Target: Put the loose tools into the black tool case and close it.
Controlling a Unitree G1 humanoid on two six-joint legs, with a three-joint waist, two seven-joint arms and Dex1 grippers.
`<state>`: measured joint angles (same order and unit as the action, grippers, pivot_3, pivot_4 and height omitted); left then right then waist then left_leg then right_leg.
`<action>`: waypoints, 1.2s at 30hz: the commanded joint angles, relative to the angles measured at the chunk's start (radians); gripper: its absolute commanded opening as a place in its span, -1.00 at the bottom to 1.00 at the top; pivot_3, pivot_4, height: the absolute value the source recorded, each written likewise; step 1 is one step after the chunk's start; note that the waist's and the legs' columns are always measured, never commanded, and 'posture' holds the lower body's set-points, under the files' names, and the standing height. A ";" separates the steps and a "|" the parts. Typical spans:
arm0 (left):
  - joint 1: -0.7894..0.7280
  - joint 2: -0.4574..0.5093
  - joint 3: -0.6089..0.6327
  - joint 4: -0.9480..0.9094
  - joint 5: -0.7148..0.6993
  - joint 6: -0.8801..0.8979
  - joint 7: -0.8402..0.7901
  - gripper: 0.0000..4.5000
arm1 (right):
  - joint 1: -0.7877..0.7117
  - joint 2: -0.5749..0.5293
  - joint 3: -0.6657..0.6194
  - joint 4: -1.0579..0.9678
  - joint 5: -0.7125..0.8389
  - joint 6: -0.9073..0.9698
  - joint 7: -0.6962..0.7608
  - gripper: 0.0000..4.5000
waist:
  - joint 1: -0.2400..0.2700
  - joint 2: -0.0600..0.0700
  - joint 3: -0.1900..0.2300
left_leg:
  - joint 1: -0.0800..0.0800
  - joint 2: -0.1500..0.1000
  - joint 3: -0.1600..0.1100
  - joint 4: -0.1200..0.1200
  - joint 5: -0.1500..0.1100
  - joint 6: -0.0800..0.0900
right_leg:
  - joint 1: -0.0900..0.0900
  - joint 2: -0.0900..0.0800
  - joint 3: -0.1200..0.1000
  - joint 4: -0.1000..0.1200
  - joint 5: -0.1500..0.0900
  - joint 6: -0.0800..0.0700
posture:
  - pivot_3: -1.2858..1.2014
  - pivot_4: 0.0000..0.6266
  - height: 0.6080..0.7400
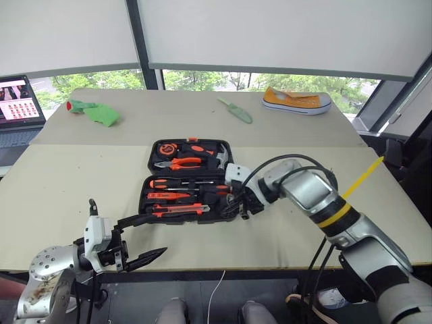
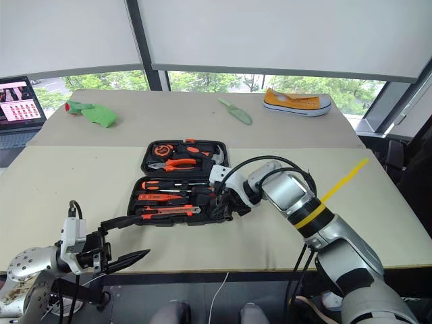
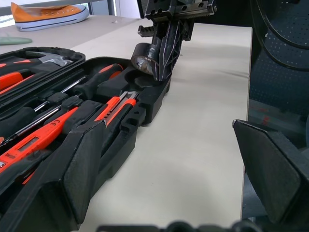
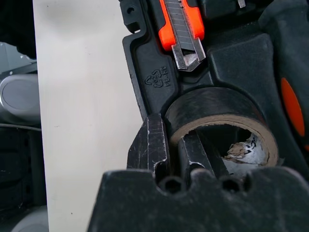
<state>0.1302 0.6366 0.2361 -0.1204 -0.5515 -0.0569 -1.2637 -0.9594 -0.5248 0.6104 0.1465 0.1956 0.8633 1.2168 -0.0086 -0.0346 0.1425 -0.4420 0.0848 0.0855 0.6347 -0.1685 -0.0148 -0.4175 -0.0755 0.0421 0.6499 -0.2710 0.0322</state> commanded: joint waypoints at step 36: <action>-0.435 0.062 0.134 0.535 0.151 0.140 0.507 -0.63 | 0.249 0.018 -0.456 0.294 -0.139 -0.855 -0.354 -0.88 | -0.004 -0.003 0.002 | -0.002 0.000 -0.001 0.003 0.005 -0.004 | -0.003 0.001 0.000 0.008 0.002 0.001 | 0.03 -0.52 1.00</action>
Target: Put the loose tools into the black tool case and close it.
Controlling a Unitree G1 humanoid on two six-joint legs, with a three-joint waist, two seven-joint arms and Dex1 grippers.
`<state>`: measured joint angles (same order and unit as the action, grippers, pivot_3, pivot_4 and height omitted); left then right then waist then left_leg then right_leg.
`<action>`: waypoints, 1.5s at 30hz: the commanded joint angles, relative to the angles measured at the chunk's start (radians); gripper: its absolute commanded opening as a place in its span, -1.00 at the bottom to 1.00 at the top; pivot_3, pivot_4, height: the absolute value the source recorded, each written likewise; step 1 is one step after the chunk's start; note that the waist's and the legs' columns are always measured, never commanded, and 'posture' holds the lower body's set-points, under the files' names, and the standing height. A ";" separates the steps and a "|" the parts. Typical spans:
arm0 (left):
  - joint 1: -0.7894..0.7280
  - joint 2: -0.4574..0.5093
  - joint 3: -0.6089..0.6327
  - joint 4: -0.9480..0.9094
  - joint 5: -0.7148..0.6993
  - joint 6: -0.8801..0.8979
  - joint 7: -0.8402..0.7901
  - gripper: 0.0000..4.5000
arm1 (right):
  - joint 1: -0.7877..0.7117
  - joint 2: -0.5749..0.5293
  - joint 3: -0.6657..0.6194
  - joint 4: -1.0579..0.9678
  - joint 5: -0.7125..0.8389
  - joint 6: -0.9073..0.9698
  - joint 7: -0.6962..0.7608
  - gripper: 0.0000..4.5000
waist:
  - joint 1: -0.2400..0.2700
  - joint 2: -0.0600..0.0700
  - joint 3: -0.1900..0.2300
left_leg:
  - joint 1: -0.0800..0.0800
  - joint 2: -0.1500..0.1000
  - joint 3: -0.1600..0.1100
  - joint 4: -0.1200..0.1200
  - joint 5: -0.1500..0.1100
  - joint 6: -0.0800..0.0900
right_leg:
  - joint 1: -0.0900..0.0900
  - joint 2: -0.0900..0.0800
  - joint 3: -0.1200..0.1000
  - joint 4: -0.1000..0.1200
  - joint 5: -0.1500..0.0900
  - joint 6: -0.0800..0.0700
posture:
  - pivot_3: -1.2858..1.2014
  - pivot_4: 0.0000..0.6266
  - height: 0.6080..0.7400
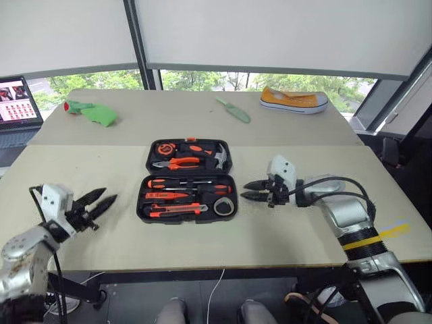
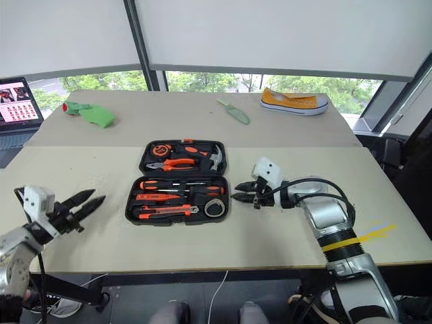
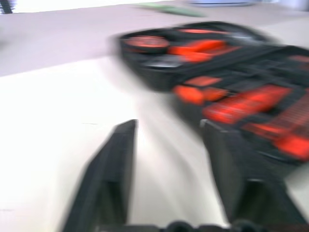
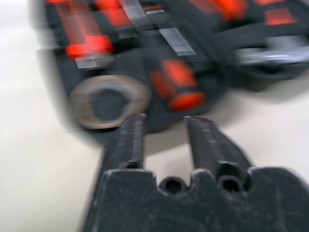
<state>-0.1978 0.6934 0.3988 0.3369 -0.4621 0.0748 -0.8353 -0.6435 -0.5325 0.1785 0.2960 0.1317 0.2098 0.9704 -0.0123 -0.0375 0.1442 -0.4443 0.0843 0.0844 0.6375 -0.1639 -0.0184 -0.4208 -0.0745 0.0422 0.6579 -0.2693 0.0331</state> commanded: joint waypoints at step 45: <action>-0.026 0.052 -0.039 -0.114 0.000 0.422 -0.078 -0.33 | 0.225 -0.043 -0.137 -0.217 0.133 0.171 0.150 -0.50 | -0.002 -0.001 0.001 | 0.001 0.000 -0.001 -0.004 0.002 -0.002 | 0.000 0.001 0.001 0.001 0.001 0.000 | 0.03 -0.52 1.00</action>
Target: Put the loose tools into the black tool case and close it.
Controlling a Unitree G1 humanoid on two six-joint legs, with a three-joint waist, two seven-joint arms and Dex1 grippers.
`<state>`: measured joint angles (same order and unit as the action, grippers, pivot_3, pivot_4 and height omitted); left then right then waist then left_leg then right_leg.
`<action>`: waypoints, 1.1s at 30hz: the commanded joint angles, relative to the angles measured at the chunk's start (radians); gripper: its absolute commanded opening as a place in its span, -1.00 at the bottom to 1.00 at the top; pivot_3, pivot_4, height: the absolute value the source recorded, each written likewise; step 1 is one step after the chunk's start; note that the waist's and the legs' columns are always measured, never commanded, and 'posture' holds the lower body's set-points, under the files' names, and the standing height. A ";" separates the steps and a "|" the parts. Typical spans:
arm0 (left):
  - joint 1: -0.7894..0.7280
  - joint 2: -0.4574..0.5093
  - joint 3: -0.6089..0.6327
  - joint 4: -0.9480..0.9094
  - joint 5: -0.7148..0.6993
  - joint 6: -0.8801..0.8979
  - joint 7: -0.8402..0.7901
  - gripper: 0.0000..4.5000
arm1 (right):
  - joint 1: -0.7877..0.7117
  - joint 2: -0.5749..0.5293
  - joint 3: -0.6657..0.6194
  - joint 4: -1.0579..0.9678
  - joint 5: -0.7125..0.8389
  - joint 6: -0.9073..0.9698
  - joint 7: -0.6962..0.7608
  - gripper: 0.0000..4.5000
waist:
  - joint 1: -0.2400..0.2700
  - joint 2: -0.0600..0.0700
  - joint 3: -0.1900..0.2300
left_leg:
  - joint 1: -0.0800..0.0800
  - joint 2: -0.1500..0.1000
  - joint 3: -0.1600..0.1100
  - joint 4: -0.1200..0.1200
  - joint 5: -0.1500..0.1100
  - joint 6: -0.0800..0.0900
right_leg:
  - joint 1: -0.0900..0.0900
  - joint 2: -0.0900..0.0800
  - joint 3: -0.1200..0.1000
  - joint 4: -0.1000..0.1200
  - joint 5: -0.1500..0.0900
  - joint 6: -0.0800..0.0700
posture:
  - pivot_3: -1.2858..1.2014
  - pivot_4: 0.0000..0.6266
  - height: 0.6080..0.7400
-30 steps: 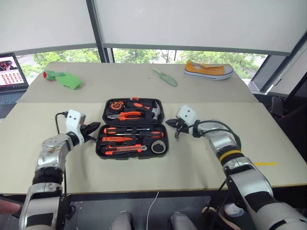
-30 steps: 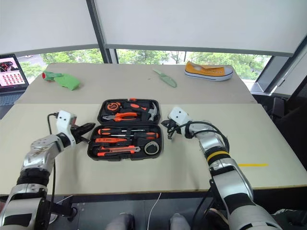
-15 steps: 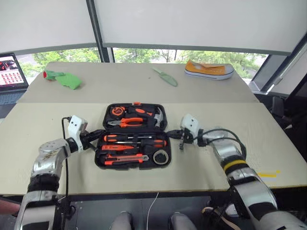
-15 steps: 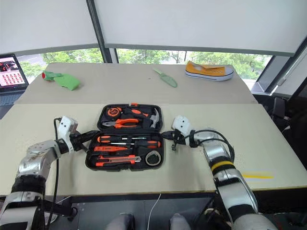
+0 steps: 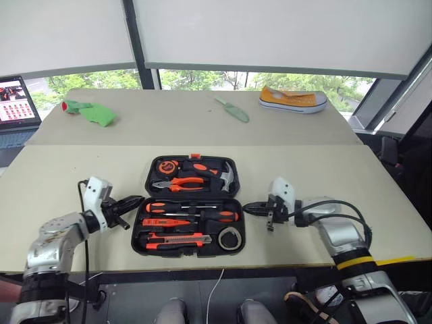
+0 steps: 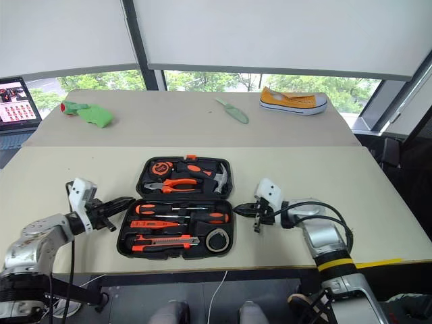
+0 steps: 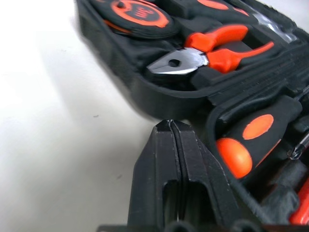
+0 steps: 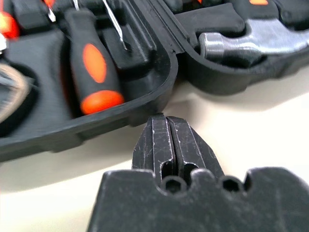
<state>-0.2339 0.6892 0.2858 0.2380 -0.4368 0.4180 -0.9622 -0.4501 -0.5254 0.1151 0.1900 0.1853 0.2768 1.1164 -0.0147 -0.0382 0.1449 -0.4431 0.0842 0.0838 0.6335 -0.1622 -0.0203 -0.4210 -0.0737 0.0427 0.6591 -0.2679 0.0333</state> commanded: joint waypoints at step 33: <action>-0.715 -0.020 -0.212 0.547 0.103 0.524 0.166 0.38 | -0.619 0.158 0.011 0.364 0.084 0.885 -0.469 0.76 | 0.002 -0.006 0.004 | -0.009 -0.001 -0.004 0.002 0.003 0.002 | -0.007 0.001 -0.001 0.004 0.001 -0.002 | 0.03 -0.52 1.00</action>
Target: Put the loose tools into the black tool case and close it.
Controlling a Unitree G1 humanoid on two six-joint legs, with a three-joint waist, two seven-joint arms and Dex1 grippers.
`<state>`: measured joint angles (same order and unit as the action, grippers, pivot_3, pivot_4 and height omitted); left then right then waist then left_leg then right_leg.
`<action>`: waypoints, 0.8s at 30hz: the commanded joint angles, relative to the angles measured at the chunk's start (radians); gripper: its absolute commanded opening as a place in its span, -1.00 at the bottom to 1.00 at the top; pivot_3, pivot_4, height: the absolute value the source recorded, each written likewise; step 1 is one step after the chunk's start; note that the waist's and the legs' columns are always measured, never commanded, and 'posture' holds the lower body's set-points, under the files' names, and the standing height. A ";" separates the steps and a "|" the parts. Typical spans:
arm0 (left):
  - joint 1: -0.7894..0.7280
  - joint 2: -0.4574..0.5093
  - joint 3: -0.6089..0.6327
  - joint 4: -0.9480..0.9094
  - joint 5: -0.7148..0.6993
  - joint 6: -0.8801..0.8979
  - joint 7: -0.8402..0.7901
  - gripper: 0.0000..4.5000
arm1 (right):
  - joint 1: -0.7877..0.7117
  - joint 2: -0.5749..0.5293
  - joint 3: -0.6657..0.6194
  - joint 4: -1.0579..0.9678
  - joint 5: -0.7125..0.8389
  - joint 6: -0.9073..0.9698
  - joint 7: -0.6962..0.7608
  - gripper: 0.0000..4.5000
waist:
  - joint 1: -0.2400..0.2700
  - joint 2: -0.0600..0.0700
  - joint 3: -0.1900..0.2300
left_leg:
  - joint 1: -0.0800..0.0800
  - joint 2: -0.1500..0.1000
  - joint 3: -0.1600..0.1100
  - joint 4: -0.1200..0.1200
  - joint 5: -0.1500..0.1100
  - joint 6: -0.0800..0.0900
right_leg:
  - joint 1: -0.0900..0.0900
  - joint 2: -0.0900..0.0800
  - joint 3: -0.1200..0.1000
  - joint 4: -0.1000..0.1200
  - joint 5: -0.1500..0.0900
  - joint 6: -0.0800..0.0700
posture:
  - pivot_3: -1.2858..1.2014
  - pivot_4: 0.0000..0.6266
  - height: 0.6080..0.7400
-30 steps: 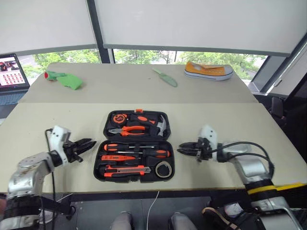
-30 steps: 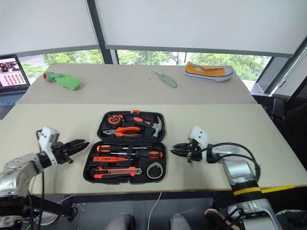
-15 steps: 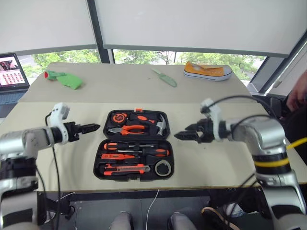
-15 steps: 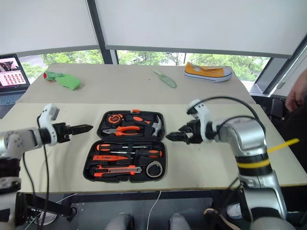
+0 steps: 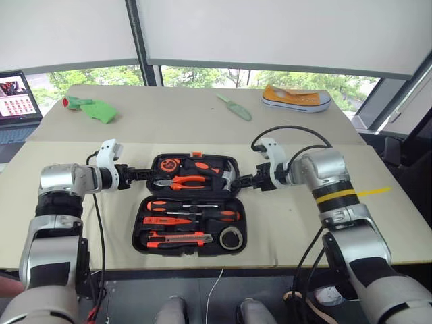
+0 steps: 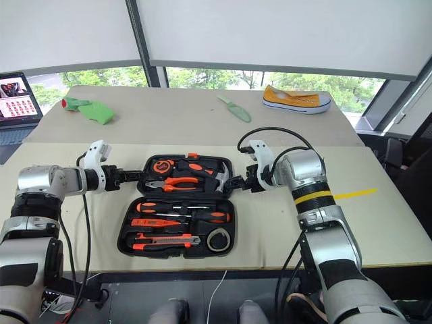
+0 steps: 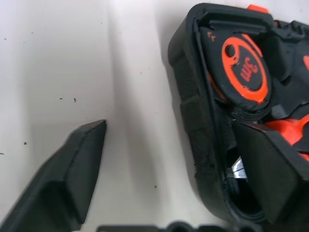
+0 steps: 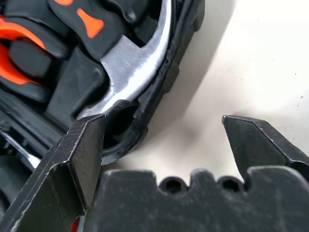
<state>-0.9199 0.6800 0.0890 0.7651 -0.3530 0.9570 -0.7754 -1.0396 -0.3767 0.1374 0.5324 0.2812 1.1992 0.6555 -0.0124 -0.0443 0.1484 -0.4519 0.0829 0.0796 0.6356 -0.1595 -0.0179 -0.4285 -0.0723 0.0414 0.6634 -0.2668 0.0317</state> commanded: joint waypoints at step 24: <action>0.385 -0.176 0.260 -0.349 -0.056 -0.867 -0.099 -1.00 | 0.419 -0.057 -0.106 -0.333 -0.131 -1.106 0.101 -0.97 | 0.001 0.001 0.002 | -0.005 -0.001 -0.002 0.003 0.002 -0.001 | 0.001 -0.002 -0.001 -0.005 0.004 0.003 | 0.03 -0.52 1.00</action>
<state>-0.5669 0.4787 0.3127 0.4803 -0.4207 0.1962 -0.8640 -0.6449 -0.3812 0.0588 0.2707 0.1967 0.2805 0.7453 -0.0111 -0.0431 0.1502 -0.4569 0.0818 0.0777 0.6381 -0.1578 -0.0188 -0.4277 -0.0738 0.0404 0.6576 -0.2631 0.0353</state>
